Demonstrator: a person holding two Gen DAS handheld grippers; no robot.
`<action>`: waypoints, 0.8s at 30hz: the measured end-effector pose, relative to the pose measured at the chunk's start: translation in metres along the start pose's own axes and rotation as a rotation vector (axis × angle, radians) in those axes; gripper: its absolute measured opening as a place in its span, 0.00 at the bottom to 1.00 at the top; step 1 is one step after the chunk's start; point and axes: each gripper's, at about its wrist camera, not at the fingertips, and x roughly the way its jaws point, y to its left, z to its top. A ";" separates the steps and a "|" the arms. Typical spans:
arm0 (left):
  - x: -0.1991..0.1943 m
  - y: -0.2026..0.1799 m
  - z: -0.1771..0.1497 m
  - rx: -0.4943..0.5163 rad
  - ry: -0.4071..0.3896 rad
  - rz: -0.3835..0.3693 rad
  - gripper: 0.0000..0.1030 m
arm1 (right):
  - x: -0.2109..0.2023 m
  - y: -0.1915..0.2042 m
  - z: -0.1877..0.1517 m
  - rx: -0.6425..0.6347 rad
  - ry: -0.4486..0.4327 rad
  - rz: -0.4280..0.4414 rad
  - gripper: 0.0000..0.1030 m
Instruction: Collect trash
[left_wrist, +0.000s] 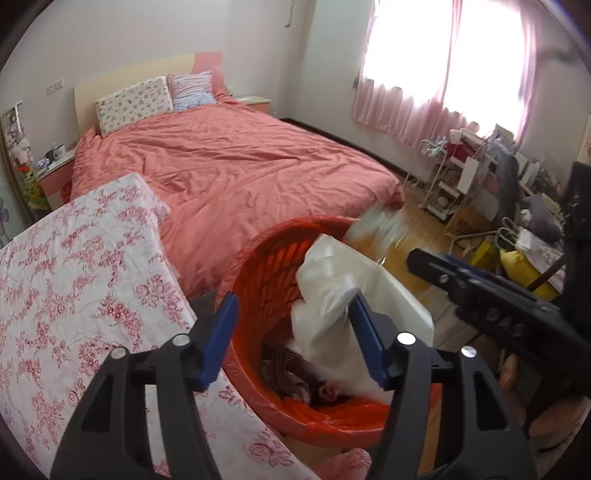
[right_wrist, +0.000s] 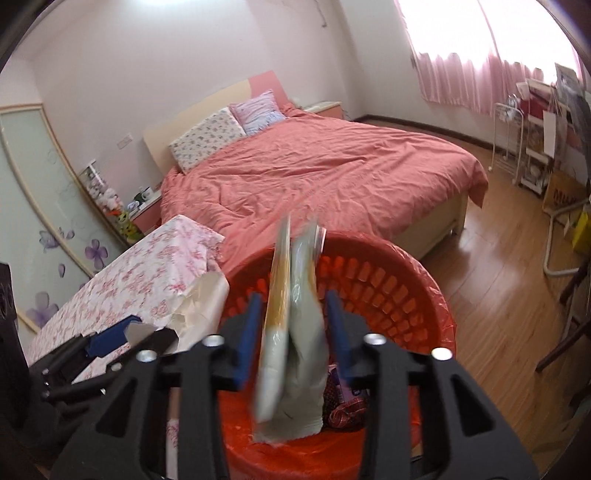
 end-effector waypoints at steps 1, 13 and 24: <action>0.001 0.003 -0.002 -0.006 0.003 0.009 0.63 | -0.001 -0.001 -0.002 0.002 -0.004 -0.005 0.54; -0.083 0.046 -0.042 -0.050 -0.115 0.181 0.84 | -0.078 0.022 -0.026 -0.072 -0.173 -0.078 0.85; -0.209 0.068 -0.119 -0.143 -0.300 0.430 0.96 | -0.164 0.079 -0.077 -0.267 -0.384 -0.287 0.98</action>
